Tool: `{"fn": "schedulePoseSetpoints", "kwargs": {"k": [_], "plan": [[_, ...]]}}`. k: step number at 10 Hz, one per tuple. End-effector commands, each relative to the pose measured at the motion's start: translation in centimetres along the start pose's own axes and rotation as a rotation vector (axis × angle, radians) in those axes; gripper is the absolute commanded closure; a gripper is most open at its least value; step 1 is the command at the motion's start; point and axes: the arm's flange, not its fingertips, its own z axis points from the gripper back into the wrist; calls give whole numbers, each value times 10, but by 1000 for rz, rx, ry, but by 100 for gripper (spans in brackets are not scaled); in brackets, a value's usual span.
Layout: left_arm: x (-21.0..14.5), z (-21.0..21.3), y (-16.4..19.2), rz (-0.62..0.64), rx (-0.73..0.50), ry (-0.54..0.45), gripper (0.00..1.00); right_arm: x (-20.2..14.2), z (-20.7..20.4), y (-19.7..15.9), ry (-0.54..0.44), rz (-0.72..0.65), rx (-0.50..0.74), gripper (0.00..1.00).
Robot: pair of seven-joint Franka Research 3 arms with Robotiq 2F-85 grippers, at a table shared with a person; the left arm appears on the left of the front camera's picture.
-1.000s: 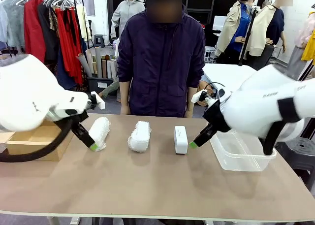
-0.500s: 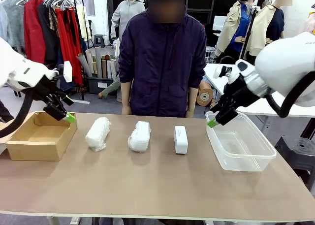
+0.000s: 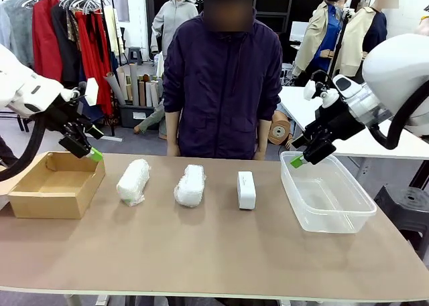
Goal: Separate and place wrapped and unwrapped clocks.
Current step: Pick up the Digital clock indicated by the person.
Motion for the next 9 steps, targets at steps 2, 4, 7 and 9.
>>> {"fn": "schedulePoseSetpoints", "kwargs": {"k": [2,4,7,9], "plan": [[-3,3,-3,-19,0,-9,0,0,3,0,-2,23,9,0],[-1,3,-1,-2,7,18,0,0,0,2,16,3,-1,0],[-20,18,36,-185,-200,-55,0,3,30,-36,-90,176,98,0],[-24,20,64,-241,-236,-132,0,8,36,-58,-88,225,146,0]]}}
